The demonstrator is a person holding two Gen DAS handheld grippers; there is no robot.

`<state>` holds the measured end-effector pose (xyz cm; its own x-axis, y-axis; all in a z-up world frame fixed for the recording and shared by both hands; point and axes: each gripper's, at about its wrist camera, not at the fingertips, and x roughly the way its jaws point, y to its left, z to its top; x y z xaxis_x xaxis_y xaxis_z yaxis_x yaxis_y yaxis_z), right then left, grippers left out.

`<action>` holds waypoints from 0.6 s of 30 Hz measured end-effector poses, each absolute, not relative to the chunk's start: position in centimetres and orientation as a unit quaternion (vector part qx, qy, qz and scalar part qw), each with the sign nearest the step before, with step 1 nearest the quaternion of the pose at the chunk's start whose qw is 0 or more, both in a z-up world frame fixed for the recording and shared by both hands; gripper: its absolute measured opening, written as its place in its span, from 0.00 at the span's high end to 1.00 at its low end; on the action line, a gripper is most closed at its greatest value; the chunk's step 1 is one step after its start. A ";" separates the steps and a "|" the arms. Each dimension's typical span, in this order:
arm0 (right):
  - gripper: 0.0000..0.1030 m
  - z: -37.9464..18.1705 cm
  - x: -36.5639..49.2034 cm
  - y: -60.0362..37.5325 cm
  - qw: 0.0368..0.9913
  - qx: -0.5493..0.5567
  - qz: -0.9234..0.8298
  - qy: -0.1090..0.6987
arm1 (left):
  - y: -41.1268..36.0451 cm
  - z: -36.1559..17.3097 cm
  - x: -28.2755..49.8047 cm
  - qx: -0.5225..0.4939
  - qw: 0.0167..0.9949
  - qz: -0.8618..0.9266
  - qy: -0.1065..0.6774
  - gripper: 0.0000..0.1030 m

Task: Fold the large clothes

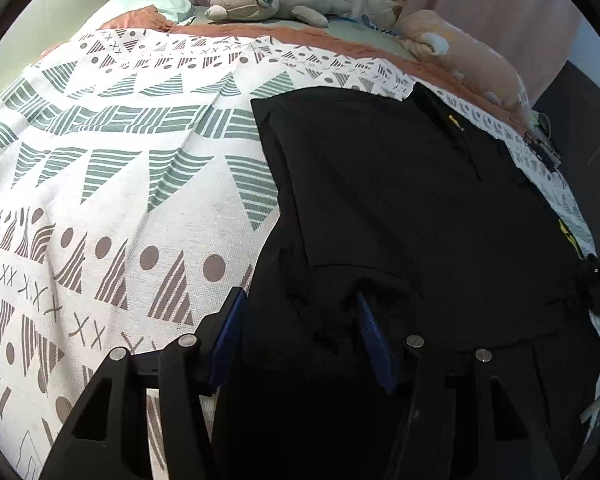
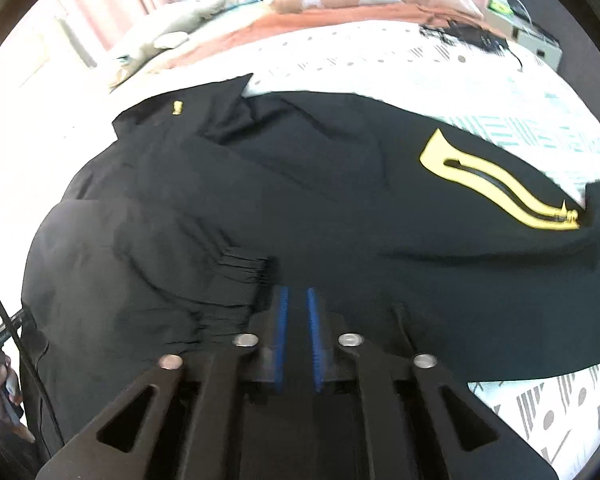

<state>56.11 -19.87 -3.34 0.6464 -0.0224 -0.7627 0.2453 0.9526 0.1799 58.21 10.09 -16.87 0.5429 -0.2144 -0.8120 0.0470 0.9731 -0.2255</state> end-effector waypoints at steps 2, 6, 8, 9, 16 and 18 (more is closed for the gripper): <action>0.12 -3.3 55.9 -18.7 0.897 0.133 -0.030 0.421 | 10.6 -16.2 57.8 -0.096 0.878 -0.076 0.463 0.45; 0.09 -4.1 56.7 -16.6 0.896 0.131 -0.010 0.425 | 11.9 -15.4 57.4 -0.090 0.883 -0.056 0.458 0.45; 0.09 -4.9 57.4 -15.6 0.892 0.121 -0.013 0.435 | 12.2 -15.3 57.4 -0.080 0.884 -0.041 0.460 0.45; 0.09 -5.5 58.1 -14.8 0.890 0.107 -0.013 0.444 | 12.3 -15.5 57.5 -0.075 0.883 -0.038 0.462 0.45; 0.43 -8.4 61.4 -12.2 0.871 0.033 -0.031 0.489 | 10.0 -18.7 59.9 -0.035 0.860 -0.036 0.508 0.63; 0.50 -8.2 62.1 -12.3 0.872 0.021 -0.041 0.487 | 9.4 -19.2 60.6 -0.028 0.858 -0.031 0.512 0.66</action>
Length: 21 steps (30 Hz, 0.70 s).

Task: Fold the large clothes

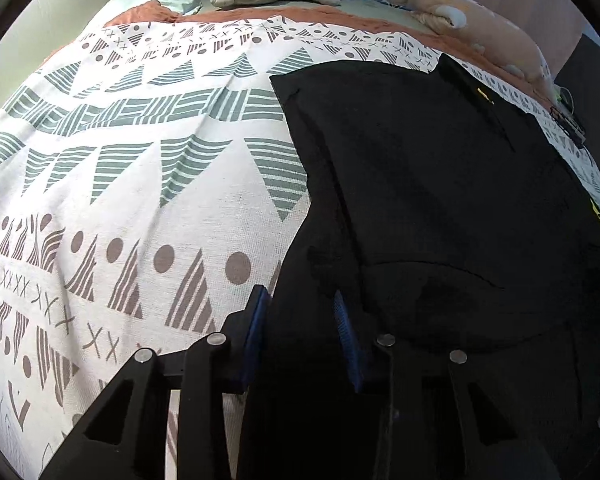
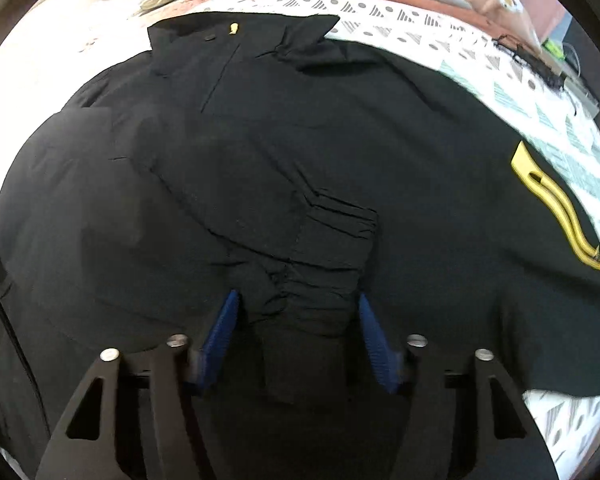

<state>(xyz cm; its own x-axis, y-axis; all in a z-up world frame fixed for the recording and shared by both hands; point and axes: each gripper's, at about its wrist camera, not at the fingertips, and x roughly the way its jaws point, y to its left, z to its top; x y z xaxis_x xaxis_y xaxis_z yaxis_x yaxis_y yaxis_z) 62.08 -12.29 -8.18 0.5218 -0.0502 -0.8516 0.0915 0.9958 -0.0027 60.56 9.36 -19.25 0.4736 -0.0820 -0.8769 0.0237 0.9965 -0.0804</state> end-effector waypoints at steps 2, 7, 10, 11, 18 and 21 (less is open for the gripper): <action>0.55 -8.1 62.3 -12.6 0.873 0.014 -0.072 0.482 | 9.1 -19.5 61.2 -0.025 0.858 -0.026 0.512 0.66; 0.61 -8.2 62.1 -15.5 0.875 0.022 -0.130 0.466 | 9.8 -19.3 61.8 -0.044 0.858 -0.023 0.511 0.69; 0.61 -8.5 62.3 -16.3 0.877 0.031 -0.129 0.462 | 9.8 -19.3 61.4 -0.039 0.860 -0.021 0.508 0.69; 0.61 -8.7 62.4 -16.1 0.879 0.026 -0.133 0.457 | 10.0 -19.2 61.3 -0.041 0.861 -0.015 0.507 0.70; 0.60 -8.9 64.0 -16.0 0.883 0.045 -0.132 0.448 | 10.9 -18.7 60.2 -0.065 0.860 -0.014 0.505 0.70; 0.55 -8.5 63.2 -17.2 0.883 0.087 -0.109 0.449 | 11.1 -17.7 59.5 -0.090 0.860 -0.017 0.503 0.71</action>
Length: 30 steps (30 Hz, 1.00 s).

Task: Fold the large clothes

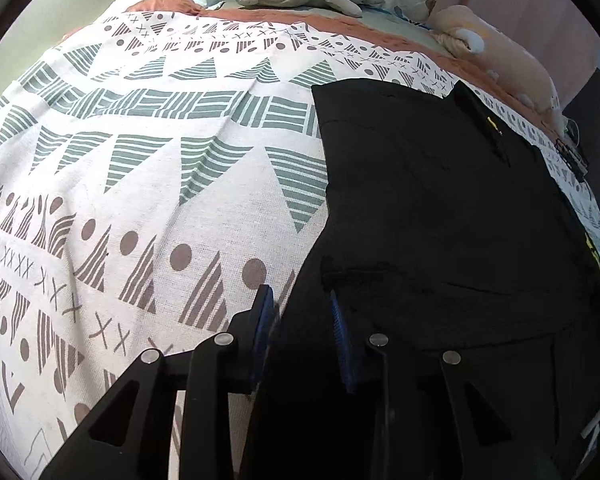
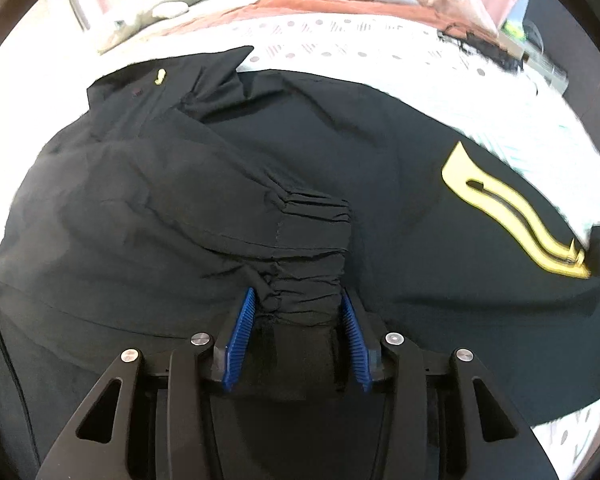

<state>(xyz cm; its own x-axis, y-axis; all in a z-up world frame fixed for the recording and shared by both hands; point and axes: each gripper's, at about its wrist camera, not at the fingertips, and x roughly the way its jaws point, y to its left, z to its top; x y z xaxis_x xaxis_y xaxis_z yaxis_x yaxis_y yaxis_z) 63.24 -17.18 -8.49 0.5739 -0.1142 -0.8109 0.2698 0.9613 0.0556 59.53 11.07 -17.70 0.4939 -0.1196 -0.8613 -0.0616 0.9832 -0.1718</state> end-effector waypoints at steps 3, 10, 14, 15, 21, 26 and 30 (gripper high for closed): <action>0.41 -6.6 60.1 -18.7 0.895 0.122 -0.125 0.411 | 10.7 -15.8 58.3 -0.103 0.866 -0.023 0.489 0.67; 0.21 -3.2 51.9 -21.8 0.909 0.168 -0.127 0.359 | 8.2 -11.0 54.5 -0.115 0.884 -0.053 0.450 0.04; 0.21 -2.5 47.3 -23.8 0.910 0.190 -0.135 0.344 | 6.3 -9.3 52.0 -0.105 0.889 -0.064 0.442 0.04; 0.21 -2.5 46.3 -24.4 0.910 0.195 -0.139 0.339 | 5.9 -9.0 51.3 -0.102 0.890 -0.067 0.440 0.04; 0.21 -1.9 40.5 -26.3 0.910 0.221 -0.157 0.313 | 3.0 -7.8 48.1 -0.089 0.899 -0.072 0.422 0.04; 0.21 -2.1 36.6 -27.2 0.907 0.230 -0.170 0.311 | 0.8 -7.4 45.8 -0.105 0.898 -0.079 0.420 0.04; 0.21 -2.7 34.0 -28.4 0.902 0.243 -0.181 0.308 | -1.2 -7.0 44.3 -0.116 0.896 -0.088 0.419 0.04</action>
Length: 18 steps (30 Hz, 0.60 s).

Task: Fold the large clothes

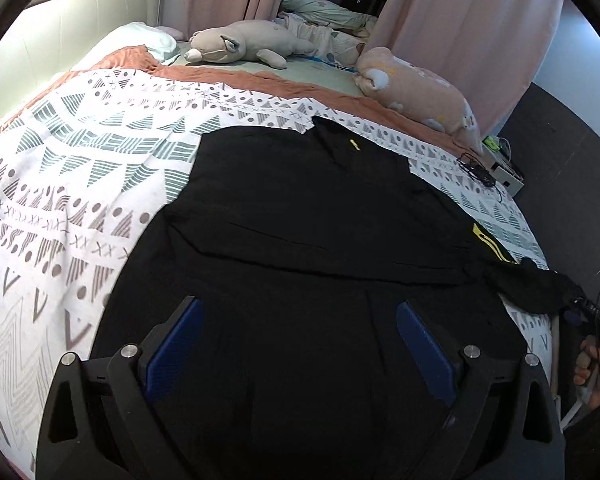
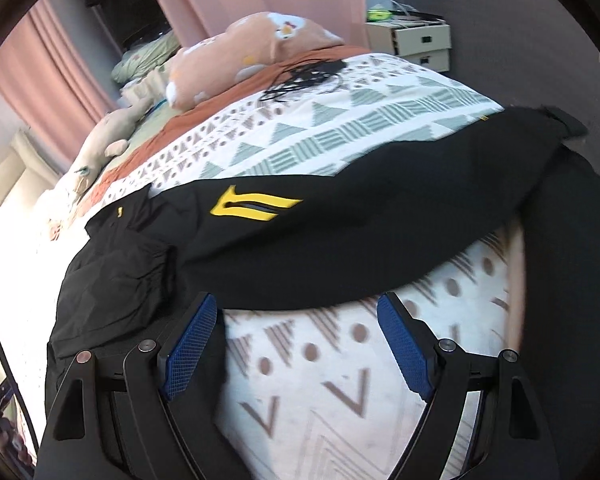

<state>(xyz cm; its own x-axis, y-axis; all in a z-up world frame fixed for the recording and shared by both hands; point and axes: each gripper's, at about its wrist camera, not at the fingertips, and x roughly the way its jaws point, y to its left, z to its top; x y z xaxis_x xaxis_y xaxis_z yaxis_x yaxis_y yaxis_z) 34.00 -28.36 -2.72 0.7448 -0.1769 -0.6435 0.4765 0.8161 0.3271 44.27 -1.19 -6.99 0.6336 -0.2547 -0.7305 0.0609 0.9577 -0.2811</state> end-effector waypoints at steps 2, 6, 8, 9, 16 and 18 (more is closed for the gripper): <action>0.21 -3.0 33.1 -28.8 0.900 0.245 -0.183 0.310 | -2.3 -6.7 43.6 -0.110 0.897 -0.093 0.417 0.04; 0.21 -4.1 31.5 -30.0 0.896 0.255 -0.189 0.310 | -3.9 -6.1 43.1 -0.104 0.899 -0.099 0.414 0.04; 0.21 -4.7 31.1 -30.8 0.891 0.264 -0.193 0.314 | -4.4 -6.1 42.9 -0.103 0.899 -0.101 0.413 0.04; 0.21 -5.1 31.1 -31.2 0.889 0.269 -0.194 0.316 | -4.7 -6.1 42.9 -0.101 0.900 -0.100 0.412 0.04; 0.21 -5.8 31.8 -33.3 0.890 0.277 -0.190 0.307 | -6.1 -7.0 43.4 -0.103 0.897 -0.095 0.419 0.04; 0.21 -5.8 32.3 -33.7 0.890 0.284 -0.190 0.302 | -6.4 -7.3 43.6 -0.103 0.896 -0.094 0.422 0.04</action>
